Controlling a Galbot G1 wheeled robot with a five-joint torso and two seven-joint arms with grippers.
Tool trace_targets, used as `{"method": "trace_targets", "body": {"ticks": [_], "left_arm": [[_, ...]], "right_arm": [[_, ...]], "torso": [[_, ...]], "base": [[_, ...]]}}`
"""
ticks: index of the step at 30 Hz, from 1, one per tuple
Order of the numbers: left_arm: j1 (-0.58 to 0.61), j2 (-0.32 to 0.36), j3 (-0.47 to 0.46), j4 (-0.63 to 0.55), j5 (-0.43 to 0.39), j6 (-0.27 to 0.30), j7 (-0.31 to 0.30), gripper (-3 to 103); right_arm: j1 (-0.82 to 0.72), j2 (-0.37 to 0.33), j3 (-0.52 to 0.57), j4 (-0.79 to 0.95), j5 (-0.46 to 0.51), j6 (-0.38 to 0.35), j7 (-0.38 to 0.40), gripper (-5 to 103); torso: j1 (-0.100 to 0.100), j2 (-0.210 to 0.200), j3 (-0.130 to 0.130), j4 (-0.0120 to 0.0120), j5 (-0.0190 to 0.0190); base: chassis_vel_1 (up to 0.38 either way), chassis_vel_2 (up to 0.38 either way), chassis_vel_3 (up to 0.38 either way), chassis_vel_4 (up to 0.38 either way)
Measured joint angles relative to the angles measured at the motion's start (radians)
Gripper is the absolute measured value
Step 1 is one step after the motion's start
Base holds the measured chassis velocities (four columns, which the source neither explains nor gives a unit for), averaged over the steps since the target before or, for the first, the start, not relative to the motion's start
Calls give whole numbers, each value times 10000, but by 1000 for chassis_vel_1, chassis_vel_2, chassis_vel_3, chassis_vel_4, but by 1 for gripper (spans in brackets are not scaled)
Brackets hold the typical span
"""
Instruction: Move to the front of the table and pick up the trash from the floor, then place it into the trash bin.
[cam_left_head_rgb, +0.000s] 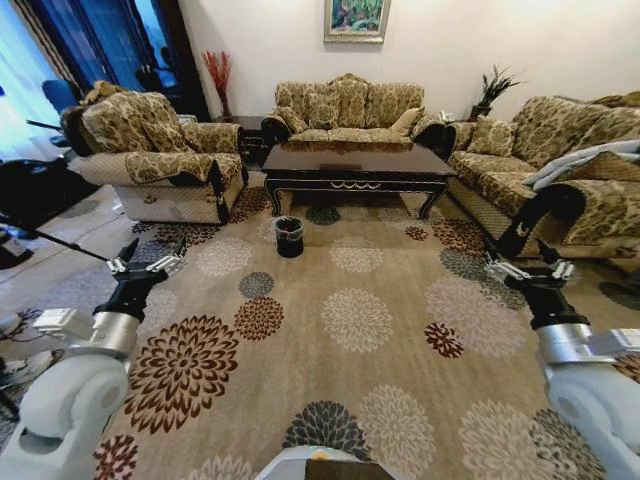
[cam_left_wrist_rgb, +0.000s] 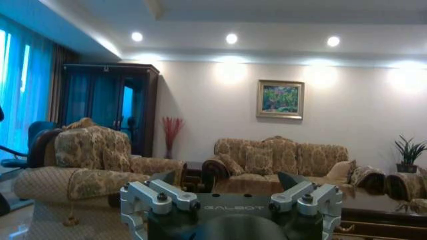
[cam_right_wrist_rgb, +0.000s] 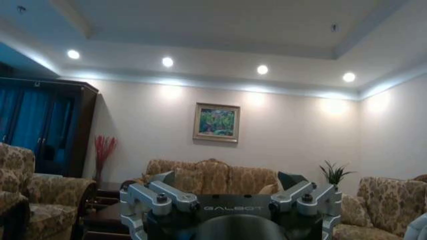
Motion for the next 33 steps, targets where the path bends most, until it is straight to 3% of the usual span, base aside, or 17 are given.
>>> {"method": "trace_targets", "body": {"ticks": [33], "left_arm": [[63, -50, 69, -45, 24, 25, -4, 100]], "right_arm": [[110, 153, -84, -29, 33, 20, 22, 100]], "torso": [[666, 1510, 848, 1, -1]], "base": [[0, 0, 0, 0]]}}
